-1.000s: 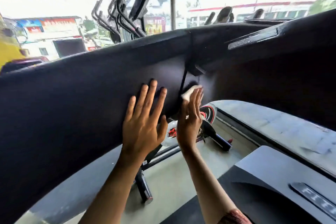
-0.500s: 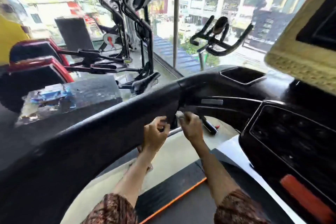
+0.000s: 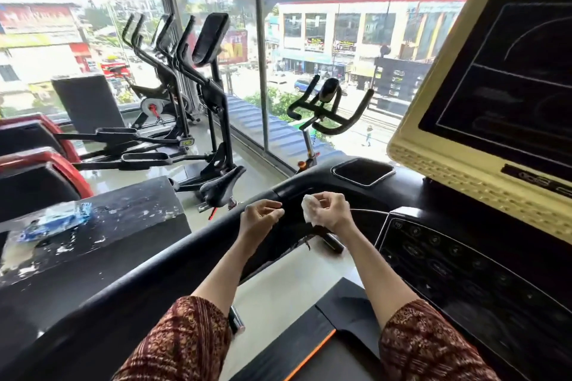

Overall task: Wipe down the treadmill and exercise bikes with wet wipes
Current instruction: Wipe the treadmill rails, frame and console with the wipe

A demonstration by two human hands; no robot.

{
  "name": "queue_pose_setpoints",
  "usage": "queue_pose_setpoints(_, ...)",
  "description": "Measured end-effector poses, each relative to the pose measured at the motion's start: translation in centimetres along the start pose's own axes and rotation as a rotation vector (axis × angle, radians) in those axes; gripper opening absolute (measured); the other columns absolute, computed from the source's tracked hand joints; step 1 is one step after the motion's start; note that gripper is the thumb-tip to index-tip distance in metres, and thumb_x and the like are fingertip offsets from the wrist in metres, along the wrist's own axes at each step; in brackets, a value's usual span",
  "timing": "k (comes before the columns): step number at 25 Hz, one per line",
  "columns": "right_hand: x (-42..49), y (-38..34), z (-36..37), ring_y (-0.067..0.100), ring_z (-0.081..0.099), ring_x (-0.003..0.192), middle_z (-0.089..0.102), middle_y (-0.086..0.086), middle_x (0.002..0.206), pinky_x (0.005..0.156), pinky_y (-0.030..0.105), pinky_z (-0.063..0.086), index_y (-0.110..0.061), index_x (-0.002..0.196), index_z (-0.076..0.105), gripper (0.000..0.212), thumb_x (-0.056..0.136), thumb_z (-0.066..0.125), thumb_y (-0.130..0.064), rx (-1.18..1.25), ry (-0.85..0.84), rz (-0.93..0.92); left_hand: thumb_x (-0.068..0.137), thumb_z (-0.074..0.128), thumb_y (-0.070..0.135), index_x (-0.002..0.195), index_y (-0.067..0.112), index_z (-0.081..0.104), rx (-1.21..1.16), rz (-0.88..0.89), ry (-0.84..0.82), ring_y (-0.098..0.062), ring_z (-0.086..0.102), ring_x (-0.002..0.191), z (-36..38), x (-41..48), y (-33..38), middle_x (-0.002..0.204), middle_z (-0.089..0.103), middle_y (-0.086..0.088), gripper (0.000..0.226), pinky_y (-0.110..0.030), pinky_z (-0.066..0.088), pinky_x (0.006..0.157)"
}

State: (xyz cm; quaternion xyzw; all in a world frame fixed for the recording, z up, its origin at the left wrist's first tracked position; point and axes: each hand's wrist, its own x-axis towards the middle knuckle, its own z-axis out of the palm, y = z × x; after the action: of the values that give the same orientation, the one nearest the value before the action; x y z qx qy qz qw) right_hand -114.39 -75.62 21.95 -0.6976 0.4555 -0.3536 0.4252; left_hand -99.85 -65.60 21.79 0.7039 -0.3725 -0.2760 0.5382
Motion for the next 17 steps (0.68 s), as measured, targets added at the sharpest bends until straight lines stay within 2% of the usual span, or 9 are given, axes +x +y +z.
queue_pose_setpoints(2,0.7,0.2,-0.8,0.009,0.063,0.067,0.068,0.001,0.074,0.055,0.006,0.043,-0.012,0.089,0.074,0.015,0.085,0.070,-0.026,-0.035,0.046,-0.008,0.083,0.071,0.011,0.081,0.025,0.068,-0.020,0.026,-0.054,-0.010,0.062,0.068,1.2,1.2,0.4,0.076,0.070,0.001,0.014,-0.021,0.047,0.064)
queue_pose_setpoints(4,1.1,0.7,-1.5,0.007,0.060,0.061,0.067,0.002,0.071,0.056,0.011,0.045,-0.011,0.089,0.074,0.012,0.085,0.069,-0.021,-0.068,0.084,-0.004,0.083,0.070,0.012,0.084,0.023,0.069,-0.034,0.055,-0.097,-0.011,0.063,0.069,2.4,2.3,0.9,0.080,0.072,-0.002,0.011,-0.022,0.048,0.065)
queue_pose_setpoints(5,1.1,1.0,-2.2,0.008,0.060,0.062,0.067,0.002,0.072,0.058,0.013,0.045,-0.010,0.090,0.074,0.011,0.086,0.069,-0.019,-0.077,0.104,0.010,0.084,0.070,0.013,0.085,0.023,0.069,-0.034,0.072,-0.129,-0.011,0.064,0.069,3.2,2.9,1.1,0.082,0.072,-0.004,0.010,-0.022,0.049,0.066)
queue_pose_setpoints(8,0.2,1.2,-4.9,0.008,0.060,0.067,0.066,0.002,0.074,0.058,0.009,0.043,-0.007,0.092,0.073,0.014,0.087,0.068,-0.019,-0.127,0.181,0.023,0.085,0.068,0.008,0.086,0.017,0.069,-0.062,0.113,-0.275,-0.015,0.062,0.069,6.2,4.2,2.1,0.081,0.071,-0.007,0.009,-0.018,0.049,0.058)
queue_pose_setpoints(11,-2.4,1.7,-8.2,0.007,0.059,0.065,0.069,0.009,0.076,0.061,0.015,0.045,-0.005,0.087,0.072,0.010,0.085,0.070,-0.014,-0.141,0.362,0.044,0.084,0.069,0.005,0.085,0.013,0.069,-0.102,0.154,-0.468,-0.012,0.061,0.064,10.0,4.4,3.4,0.075,0.069,-0.006,0.008,-0.018,0.047,0.050)
queue_pose_setpoints(14,-6.8,2.1,-10.9,0.006,0.063,0.070,0.072,0.003,0.079,0.068,0.022,0.049,-0.009,0.087,0.074,0.008,0.082,0.073,-0.015,-0.179,0.596,0.135,0.079,0.074,0.011,0.079,0.022,0.070,-0.108,0.251,-0.719,-0.009,0.061,0.062,13.5,2.8,4.7,0.074,0.071,-0.006,0.012,-0.025,0.047,0.060)
queue_pose_setpoints(15,-8.7,2.1,-11.6,0.003,0.061,0.064,0.070,0.000,0.072,0.064,0.021,0.049,-0.014,0.081,0.073,0.001,0.081,0.072,-0.014,-0.153,0.664,0.168,0.078,0.075,0.011,0.079,0.022,0.070,-0.117,0.277,-0.804,-0.010,0.061,0.064,14.6,1.9,5.1,0.075,0.072,-0.008,0.012,-0.026,0.047,0.062)
queue_pose_setpoints(17,-12.7,2.2,-12.9,-0.001,0.057,0.055,0.064,-0.005,0.062,0.057,0.015,0.045,-0.023,0.071,0.068,0.016,0.082,0.070,-0.010,-0.174,0.776,0.227,0.080,0.073,0.008,0.079,0.022,0.071,-0.147,0.307,-0.943,-0.011,0.061,0.066,17.0,-0.8,5.8,0.076,0.072,-0.006,0.014,-0.027,0.048,0.064)
